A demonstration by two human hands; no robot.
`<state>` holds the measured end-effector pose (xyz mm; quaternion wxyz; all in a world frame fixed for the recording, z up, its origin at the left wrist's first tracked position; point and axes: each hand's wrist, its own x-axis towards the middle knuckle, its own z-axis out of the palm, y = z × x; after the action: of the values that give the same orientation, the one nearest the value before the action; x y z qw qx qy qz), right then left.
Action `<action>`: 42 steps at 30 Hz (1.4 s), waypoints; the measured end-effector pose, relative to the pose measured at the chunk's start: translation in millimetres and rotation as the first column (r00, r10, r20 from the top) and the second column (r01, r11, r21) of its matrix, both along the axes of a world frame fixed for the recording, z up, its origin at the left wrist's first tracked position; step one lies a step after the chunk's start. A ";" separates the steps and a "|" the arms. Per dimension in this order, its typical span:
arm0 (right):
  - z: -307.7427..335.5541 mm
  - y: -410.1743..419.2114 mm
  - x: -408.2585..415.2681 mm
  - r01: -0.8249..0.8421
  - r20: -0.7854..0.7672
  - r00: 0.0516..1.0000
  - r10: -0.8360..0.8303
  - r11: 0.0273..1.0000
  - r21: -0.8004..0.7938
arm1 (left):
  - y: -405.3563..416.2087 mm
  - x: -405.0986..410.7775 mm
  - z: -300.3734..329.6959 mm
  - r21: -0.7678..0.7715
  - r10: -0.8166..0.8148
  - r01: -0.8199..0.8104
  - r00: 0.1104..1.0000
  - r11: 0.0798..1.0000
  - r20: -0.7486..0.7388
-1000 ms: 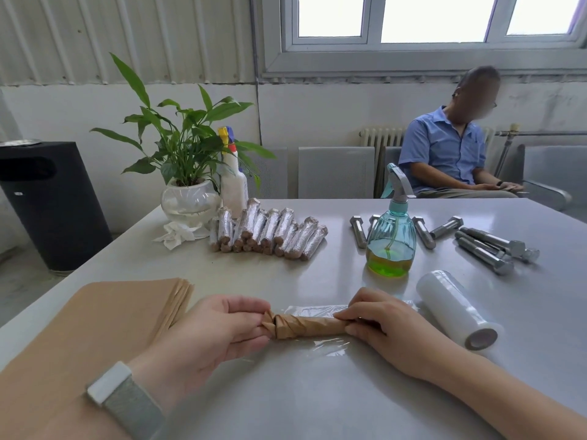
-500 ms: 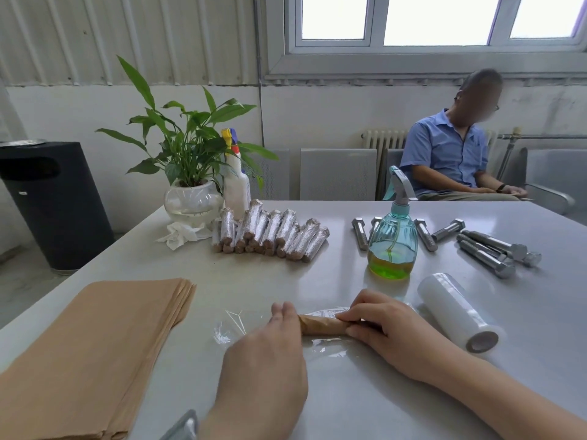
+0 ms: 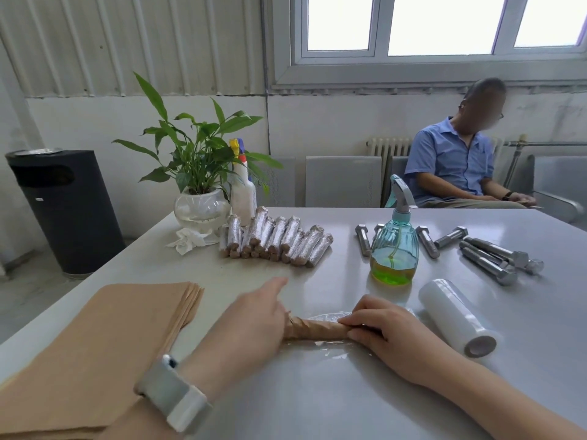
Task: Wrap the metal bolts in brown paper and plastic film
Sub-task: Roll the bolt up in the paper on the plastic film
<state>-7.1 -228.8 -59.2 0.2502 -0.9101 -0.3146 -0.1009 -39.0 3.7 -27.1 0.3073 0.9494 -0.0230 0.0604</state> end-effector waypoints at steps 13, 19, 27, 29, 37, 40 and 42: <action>-1.6 -0.8 0.2 0.000 -0.003 1.000 0.000 0.999 -0.034 | 60.4 48.2 -18.1 0.299 0.293 -0.240 0.945 0.924 -0.148; -0.9 -0.9 2.4 -0.009 -0.005 1.000 0.009 0.999 -0.038 | 67.7 45.1 -25.5 0.213 0.210 -0.187 0.973 0.959 -0.093; 3.5 -7.4 5.3 -0.004 -0.021 1.000 0.003 0.998 -0.056 | 70.1 40.6 -25.8 -0.090 0.253 -0.253 0.967 0.963 -0.017; 3.2 -8.8 5.8 -0.001 -0.030 1.000 0.000 0.998 -0.061 | 68.7 41.3 -25.4 -0.130 0.254 -0.253 0.967 0.959 -0.010; 2.3 -11.9 6.8 0.009 -0.045 0.999 -0.012 0.997 -0.073 | 59.5 47.8 -8.3 -0.587 0.211 -0.264 0.964 0.765 -0.159; 1.3 -11.7 6.4 0.006 -0.043 0.999 -0.009 0.998 -0.068 | 50.6 47.7 2.8 -0.702 0.096 -0.215 0.974 0.679 -0.205; 0.5 -10.2 6.5 0.002 -0.037 0.999 -0.004 0.998 -0.068 | 41.0 48.9 10.6 -0.761 0.007 -0.182 0.974 0.623 -0.228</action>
<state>-0.6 -239.0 -58.7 0.2246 -0.9202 -0.3120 -0.0737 9.9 44.8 -16.5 0.6833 0.7248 0.0869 -0.0163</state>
